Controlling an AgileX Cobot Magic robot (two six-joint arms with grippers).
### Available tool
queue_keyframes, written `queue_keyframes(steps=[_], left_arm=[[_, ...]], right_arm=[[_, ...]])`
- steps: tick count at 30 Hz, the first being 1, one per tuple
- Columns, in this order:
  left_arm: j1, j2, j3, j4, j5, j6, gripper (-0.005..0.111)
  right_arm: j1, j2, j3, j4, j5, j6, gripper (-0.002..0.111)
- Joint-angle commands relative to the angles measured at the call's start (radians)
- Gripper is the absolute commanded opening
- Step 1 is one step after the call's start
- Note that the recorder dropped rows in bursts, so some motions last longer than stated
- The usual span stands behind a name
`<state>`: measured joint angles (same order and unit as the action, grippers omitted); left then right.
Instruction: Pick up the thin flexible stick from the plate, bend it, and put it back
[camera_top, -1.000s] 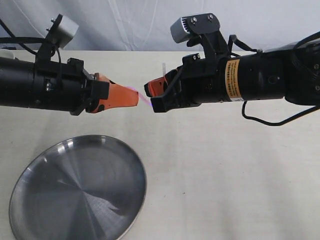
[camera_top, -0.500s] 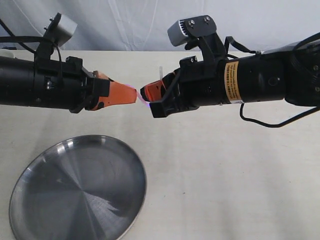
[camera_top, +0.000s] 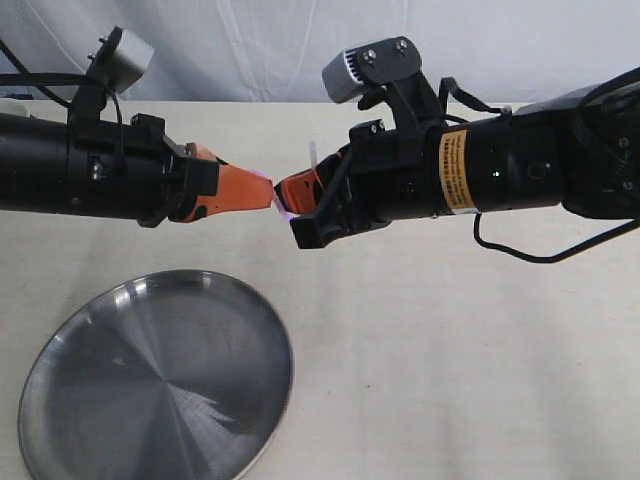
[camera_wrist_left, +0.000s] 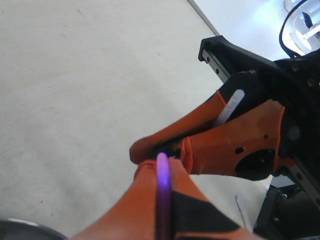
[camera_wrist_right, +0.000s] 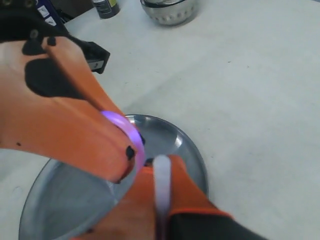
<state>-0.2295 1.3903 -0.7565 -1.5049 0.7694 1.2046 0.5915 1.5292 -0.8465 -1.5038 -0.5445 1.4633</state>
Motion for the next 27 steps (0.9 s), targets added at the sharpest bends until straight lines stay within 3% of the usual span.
queue_keyframes(steps=[1, 27], left_arm=[[-0.003, -0.006, -0.014, -0.076, -0.004, 0.009, 0.000], [-0.003, -0.006, -0.014, -0.099, -0.032, 0.009, 0.000]], right_arm=[[0.058, -0.001, 0.002, -0.014, -0.122, -0.002, -0.001], [0.067, -0.001, 0.002, -0.015, -0.252, -0.002, -0.001]])
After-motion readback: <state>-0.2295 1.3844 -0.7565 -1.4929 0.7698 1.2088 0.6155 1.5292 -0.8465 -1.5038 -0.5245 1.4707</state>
